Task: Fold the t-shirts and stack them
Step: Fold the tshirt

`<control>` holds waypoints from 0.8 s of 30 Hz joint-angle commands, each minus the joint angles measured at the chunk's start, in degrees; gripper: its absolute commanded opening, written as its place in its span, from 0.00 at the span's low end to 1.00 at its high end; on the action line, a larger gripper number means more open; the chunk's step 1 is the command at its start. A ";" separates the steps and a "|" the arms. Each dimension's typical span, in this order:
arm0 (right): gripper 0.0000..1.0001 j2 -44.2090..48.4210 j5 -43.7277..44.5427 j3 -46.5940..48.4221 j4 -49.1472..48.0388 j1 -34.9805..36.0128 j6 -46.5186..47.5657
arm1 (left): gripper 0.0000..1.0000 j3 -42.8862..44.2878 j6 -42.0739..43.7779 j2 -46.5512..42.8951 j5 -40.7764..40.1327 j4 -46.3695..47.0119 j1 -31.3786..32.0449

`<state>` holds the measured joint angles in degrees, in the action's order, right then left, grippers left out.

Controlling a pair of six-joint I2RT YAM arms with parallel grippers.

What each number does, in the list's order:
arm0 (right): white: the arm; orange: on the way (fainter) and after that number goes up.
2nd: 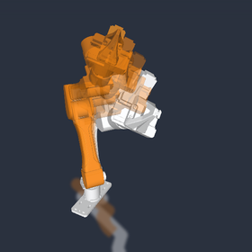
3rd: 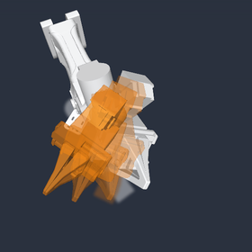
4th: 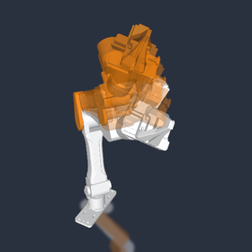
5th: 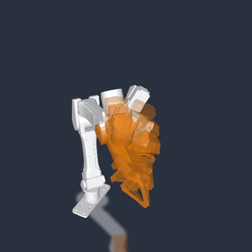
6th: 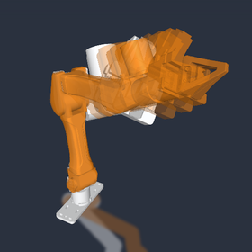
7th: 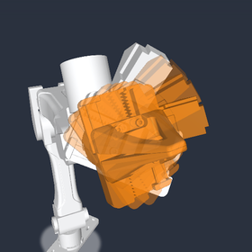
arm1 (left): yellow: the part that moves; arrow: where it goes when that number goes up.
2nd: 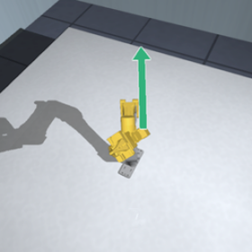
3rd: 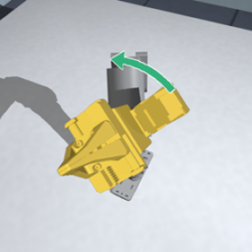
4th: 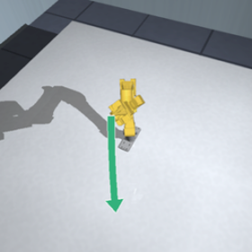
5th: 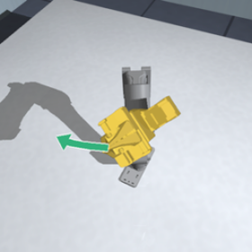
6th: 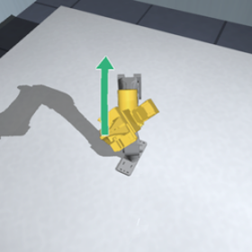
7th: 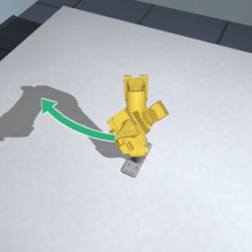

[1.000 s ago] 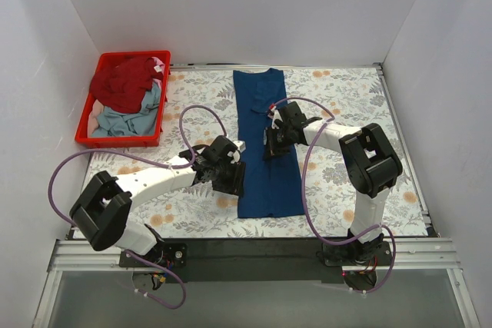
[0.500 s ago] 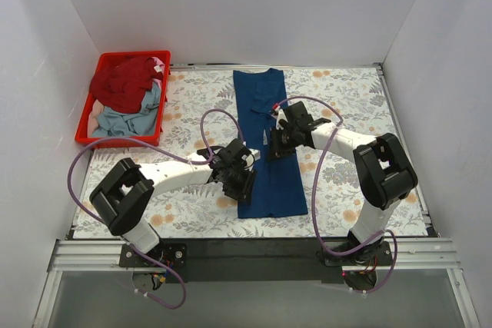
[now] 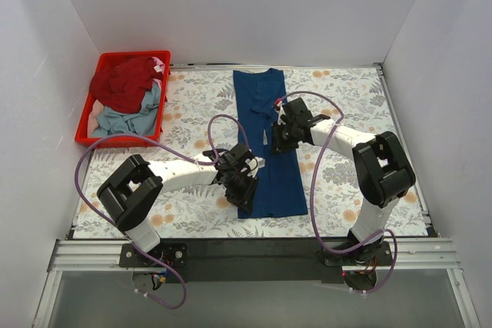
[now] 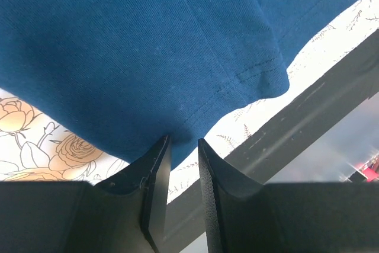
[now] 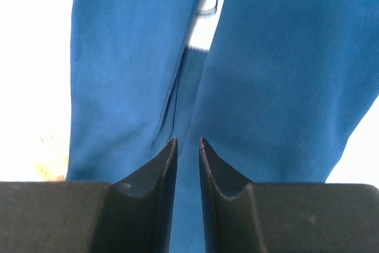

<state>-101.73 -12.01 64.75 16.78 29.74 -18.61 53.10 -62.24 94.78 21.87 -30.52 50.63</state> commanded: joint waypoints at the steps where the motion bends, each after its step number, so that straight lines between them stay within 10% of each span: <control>1: 0.27 -2.32 1.64 3.71 -0.25 -0.20 1.12 | 0.24 1.04 0.72 -0.91 1.86 -0.77 0.34; 17: 0.25 -6.72 -1.09 4.95 -0.87 0.59 0.59 | 0.23 0.78 0.45 -0.56 2.13 -0.68 0.26; 24: 0.06 -6.64 -1.70 5.12 -0.95 0.76 0.68 | 0.24 0.78 0.45 -0.56 2.21 -0.68 0.34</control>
<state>-108.03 -12.56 67.83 16.49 30.13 -17.98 53.10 -62.19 94.78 23.07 -31.05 50.74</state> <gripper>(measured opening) 0.093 0.236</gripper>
